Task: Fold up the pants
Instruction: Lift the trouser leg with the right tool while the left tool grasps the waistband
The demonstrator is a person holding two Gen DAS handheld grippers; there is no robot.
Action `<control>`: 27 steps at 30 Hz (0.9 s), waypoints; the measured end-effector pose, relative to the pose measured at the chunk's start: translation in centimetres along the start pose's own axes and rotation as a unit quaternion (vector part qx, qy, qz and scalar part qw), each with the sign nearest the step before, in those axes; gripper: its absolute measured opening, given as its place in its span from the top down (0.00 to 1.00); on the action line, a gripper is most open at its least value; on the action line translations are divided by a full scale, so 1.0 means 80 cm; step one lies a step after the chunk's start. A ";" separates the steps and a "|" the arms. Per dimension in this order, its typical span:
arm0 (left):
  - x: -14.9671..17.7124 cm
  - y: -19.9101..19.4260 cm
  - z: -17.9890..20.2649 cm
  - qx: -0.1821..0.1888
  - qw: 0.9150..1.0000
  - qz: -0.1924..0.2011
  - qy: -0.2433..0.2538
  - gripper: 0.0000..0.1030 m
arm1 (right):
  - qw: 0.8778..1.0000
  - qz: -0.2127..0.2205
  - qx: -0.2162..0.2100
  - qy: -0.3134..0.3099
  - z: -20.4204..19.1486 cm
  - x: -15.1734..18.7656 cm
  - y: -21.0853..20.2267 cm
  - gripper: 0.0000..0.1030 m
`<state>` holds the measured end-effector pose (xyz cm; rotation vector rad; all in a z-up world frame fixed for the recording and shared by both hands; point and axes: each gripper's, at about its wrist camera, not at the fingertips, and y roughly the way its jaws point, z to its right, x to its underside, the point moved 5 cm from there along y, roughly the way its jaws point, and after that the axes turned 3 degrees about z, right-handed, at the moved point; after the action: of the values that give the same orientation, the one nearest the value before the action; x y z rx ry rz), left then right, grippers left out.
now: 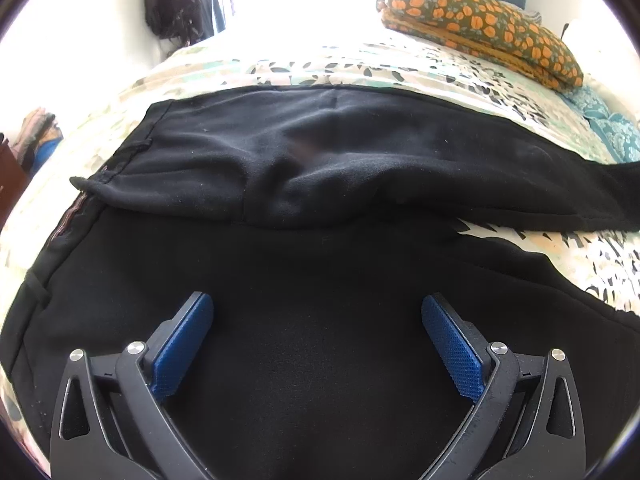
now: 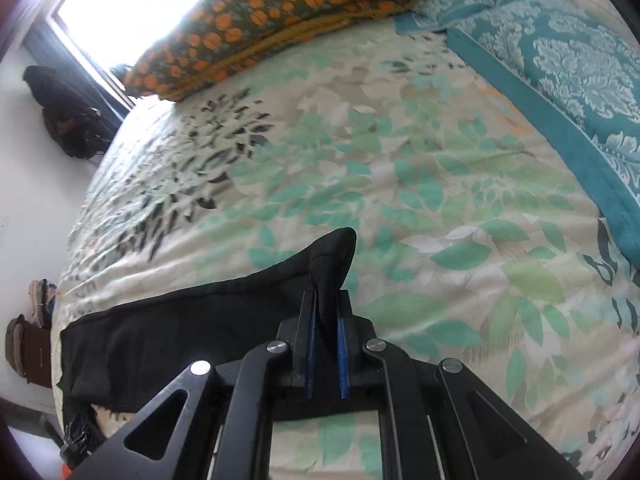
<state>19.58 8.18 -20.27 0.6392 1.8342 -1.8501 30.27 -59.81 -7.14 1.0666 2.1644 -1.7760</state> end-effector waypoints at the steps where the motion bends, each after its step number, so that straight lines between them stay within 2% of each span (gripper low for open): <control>1: -0.004 -0.001 -0.001 0.002 1.000 -0.014 -0.003 0.00 | 1.000 0.013 -0.017 -0.010 -0.018 0.012 -0.025 0.91; 3: -0.014 -0.006 -0.003 0.013 0.999 -0.045 -0.020 0.01 | 0.998 0.029 -0.050 -0.035 -0.057 0.041 -0.072 0.93; 6: -0.034 -0.022 0.001 0.091 0.990 -0.068 -0.079 0.01 | 0.993 0.038 -0.087 -0.074 -0.113 0.100 -0.135 0.94; 9: -0.066 -0.035 0.011 0.142 0.979 -0.073 -0.124 0.01 | 0.988 0.046 -0.113 -0.093 -0.147 0.170 -0.191 0.94; 12: -0.100 -0.033 0.031 0.172 0.972 -0.081 -0.135 0.01 | 0.986 0.052 -0.133 -0.082 -0.163 0.228 -0.226 0.94; 16: -0.137 -0.017 0.071 0.195 0.968 -0.103 -0.120 0.01 | 0.985 0.072 -0.138 -0.075 -0.170 0.284 -0.260 0.94; 17: -0.145 -0.012 0.084 0.213 0.963 -0.115 -0.122 0.01 | 0.984 0.076 -0.139 -0.076 -0.171 0.295 -0.267 0.94; 18: -0.151 -0.006 0.095 0.238 0.954 -0.130 -0.131 0.01 | 0.984 0.081 -0.139 -0.075 -0.172 0.303 -0.272 0.94; 20: -0.162 0.012 0.115 0.283 0.929 -0.167 -0.168 0.01 | 0.984 0.089 -0.143 -0.066 -0.168 0.316 -0.280 0.94; 22: -0.172 0.030 0.130 0.304 0.909 -0.188 -0.213 0.01 | 0.983 0.094 -0.145 -0.057 -0.164 0.324 -0.284 0.94; 23: -0.173 0.038 0.136 0.307 0.904 -0.194 -0.226 0.01 | 0.983 0.093 -0.146 -0.055 -0.162 0.328 -0.284 0.94; 24: -0.175 0.047 0.141 0.302 0.902 -0.200 -0.237 0.01 | 0.983 0.093 -0.146 -0.053 -0.159 0.330 -0.284 0.94; 27: -0.181 0.069 0.147 0.270 0.903 -0.203 -0.265 0.01 | 0.983 0.091 -0.151 -0.048 -0.150 0.337 -0.287 0.94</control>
<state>34.30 -3.70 -15.65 -0.1186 1.1470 -2.5215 0.46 -38.62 0.53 1.0406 2.1144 -1.3408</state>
